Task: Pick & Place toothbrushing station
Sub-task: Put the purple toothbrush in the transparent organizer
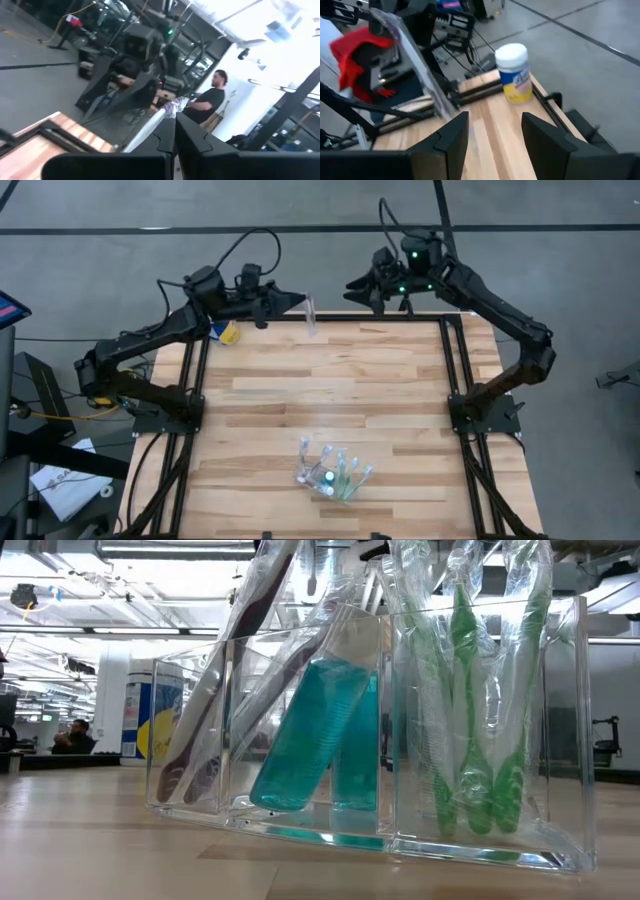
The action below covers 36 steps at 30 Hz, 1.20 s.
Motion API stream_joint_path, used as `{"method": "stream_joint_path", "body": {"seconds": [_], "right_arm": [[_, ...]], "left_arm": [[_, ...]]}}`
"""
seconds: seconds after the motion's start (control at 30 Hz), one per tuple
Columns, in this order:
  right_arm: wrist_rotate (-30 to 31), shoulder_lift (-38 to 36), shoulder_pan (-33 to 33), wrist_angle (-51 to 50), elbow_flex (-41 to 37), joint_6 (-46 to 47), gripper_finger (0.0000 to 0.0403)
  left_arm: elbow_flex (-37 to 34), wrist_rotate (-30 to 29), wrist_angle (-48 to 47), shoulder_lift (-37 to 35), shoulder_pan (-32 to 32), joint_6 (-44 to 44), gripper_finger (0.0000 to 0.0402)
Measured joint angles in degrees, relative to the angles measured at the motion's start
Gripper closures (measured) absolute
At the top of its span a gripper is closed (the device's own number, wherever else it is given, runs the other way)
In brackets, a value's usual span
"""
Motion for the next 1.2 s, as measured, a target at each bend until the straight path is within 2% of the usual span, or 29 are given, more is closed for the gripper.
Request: {"method": "stream_joint_path", "body": {"seconds": [0.4, 0.53, 0.9, 1.2], "right_arm": [[-0.35, 1.76, 3.99, 10.95, -2.51, 4.31, 0.0227], [-4.37, 4.02, 5.43, 16.46, -2.42, 7.25, 0.0225], [-8.23, 9.71, 8.07, 25.19, -2.42, 10.44, 0.0232], [-8.59, 9.88, 8.57, 28.77, -2.44, 12.40, 0.0243]], "left_arm": [[0.02, 0.69, 7.21, 0.42, 0.00, -2.85, 0.0401], [0.04, 0.69, 9.29, 1.16, -0.02, -3.91, 0.0401], [0.04, 0.63, 11.16, 1.20, -0.02, -4.63, 0.0401], [0.04, 0.63, 11.37, 1.20, 0.28, -4.54, 0.0401]]}}
